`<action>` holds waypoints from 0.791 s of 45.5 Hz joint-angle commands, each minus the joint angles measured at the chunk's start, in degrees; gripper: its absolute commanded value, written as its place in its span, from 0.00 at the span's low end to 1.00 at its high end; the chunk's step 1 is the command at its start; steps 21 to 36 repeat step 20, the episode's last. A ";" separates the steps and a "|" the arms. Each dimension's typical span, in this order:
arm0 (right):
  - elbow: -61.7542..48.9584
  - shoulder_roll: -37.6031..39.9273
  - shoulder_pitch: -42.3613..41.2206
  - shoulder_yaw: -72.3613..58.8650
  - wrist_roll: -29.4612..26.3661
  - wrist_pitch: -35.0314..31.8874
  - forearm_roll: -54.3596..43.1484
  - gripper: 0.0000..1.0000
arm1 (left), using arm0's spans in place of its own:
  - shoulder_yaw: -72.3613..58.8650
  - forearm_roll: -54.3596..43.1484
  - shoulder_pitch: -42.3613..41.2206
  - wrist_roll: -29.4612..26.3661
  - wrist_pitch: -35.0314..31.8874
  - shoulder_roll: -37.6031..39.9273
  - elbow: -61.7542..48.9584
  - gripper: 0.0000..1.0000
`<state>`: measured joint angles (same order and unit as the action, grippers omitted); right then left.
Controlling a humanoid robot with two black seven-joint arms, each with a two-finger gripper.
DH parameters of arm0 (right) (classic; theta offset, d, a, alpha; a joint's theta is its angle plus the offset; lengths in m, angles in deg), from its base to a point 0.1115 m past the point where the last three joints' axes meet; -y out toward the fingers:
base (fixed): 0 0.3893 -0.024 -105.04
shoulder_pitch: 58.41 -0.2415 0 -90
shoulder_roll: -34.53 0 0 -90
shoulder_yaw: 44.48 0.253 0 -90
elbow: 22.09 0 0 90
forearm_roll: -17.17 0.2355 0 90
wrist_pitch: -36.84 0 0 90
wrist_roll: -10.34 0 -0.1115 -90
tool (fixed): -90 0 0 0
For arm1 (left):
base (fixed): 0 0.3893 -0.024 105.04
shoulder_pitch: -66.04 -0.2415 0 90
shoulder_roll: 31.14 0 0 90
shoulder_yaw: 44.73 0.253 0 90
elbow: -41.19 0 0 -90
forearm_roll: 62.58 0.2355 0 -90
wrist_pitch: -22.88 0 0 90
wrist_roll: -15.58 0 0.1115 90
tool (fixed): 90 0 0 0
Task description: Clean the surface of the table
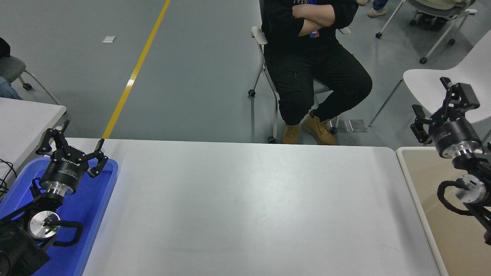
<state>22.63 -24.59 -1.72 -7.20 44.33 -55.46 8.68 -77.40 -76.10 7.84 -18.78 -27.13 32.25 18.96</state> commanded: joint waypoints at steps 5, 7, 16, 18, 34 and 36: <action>-1.82 -2.58 2.11 -0.54 0.81 0.10 -0.03 0.99 | -0.03 -0.01 0.01 0.00 0.00 -0.02 0.00 1.00; -1.82 -2.58 2.11 -0.54 0.81 0.01 -0.03 0.99 | 0.06 -0.01 0.01 0.00 0.00 0.07 0.00 1.00; -1.38 -2.49 2.20 -0.37 0.81 0.01 -0.03 0.99 | 0.06 -0.01 0.01 0.00 0.00 0.07 0.00 1.00; -1.38 -2.49 2.20 -0.37 0.81 0.01 -0.03 0.99 | 0.06 -0.01 0.01 0.00 0.00 0.07 0.00 1.00; -1.47 -2.49 2.20 -0.37 0.81 0.01 -0.03 0.99 | -0.03 0.07 0.01 0.00 0.00 -0.02 0.00 1.00; -1.47 -2.49 2.20 -0.37 0.81 0.01 -0.03 0.99 | -0.03 0.07 0.01 0.00 0.00 -0.02 0.00 1.00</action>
